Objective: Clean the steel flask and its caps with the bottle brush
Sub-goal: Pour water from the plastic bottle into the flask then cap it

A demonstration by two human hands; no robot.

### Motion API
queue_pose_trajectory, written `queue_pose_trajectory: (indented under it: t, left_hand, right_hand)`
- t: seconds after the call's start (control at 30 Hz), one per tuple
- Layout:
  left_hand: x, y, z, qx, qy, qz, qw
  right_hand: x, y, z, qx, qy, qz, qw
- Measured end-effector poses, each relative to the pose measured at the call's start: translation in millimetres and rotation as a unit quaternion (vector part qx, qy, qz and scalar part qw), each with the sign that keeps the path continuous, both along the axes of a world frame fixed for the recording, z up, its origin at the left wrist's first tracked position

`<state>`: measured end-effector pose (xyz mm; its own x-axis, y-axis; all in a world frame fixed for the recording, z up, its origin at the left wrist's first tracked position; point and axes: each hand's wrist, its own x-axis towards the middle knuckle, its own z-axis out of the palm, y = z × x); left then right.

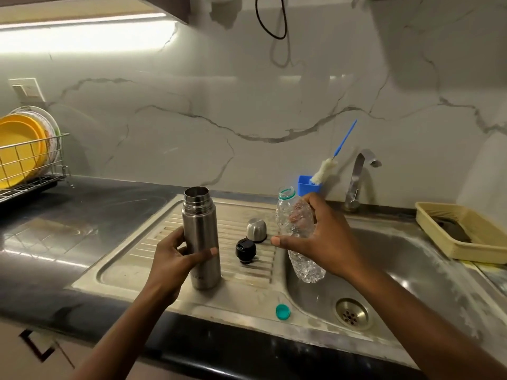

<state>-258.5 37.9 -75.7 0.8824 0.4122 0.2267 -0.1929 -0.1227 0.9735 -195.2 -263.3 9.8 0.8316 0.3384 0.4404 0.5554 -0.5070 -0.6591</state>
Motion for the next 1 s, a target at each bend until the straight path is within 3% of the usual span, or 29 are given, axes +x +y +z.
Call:
queue_pose_trajectory:
  t: [0.73, 0.9, 1.0]
  left_hand:
    - [-10, -9, 3, 0.050, 0.021, 0.048, 0.997]
    - [-30, -37, 10, 0.165, -0.097, 0.195, 0.962]
    - [-37, -61, 23, 0.186, -0.156, 0.179, 0.953]
  right_hand:
    - [-14, 6, -3, 0.009, 0.043, 0.012, 0.999]
    - [-19, 6, -4, 0.008, 0.050, 0.023, 0.998]
    - [-21, 8, -4, 0.000, 0.046, 0.022, 0.999]
